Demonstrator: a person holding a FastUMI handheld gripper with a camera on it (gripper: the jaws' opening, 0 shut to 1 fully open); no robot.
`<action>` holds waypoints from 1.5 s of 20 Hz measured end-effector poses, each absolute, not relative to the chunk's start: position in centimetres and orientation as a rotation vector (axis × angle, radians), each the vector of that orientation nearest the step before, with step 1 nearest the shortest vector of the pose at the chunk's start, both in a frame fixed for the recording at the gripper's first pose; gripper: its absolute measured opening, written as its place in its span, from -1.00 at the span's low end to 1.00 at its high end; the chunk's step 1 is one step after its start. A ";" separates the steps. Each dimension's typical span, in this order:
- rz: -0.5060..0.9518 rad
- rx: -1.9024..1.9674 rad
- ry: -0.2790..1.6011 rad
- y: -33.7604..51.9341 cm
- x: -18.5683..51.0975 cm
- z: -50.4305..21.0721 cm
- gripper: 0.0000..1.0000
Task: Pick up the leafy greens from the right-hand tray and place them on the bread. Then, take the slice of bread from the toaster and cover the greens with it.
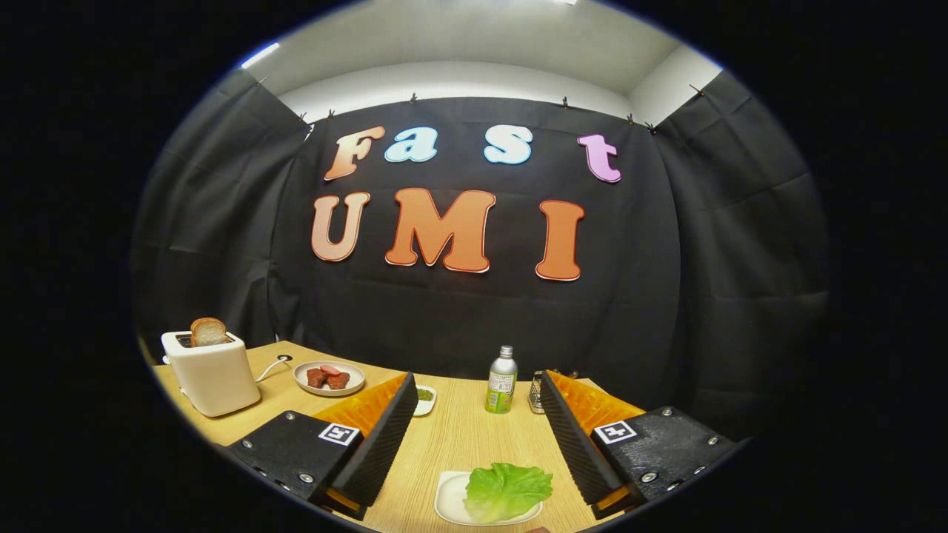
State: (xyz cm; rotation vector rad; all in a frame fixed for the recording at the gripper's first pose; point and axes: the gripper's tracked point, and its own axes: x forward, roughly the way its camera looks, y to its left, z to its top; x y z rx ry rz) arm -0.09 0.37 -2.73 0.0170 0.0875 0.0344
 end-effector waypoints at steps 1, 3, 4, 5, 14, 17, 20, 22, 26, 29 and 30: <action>0.037 0.013 0.093 0.4 0.0 -2.8 0.98; 0.042 0.003 0.107 0.4 0.2 -3.2 0.98; 0.048 -0.002 0.111 0.6 0.2 -3.3 0.98; 0.058 -0.007 0.120 0.8 0.2 -3.3 0.98; 0.125 -0.059 0.200 1.9 0.9 -4.6 0.97; 0.142 -0.064 0.261 2.2 1.3 -5.7 0.96; 0.146 -0.050 0.325 2.1 1.9 -7.1 0.94; 0.139 -0.060 0.375 1.8 2.2 -8.3 0.94; 0.136 -0.062 0.509 1.2 2.6 -11.1 0.95; 0.141 -0.033 0.641 1.3 2.4 -13.9 0.95; 0.149 -0.025 0.679 1.5 2.2 -14.8 0.94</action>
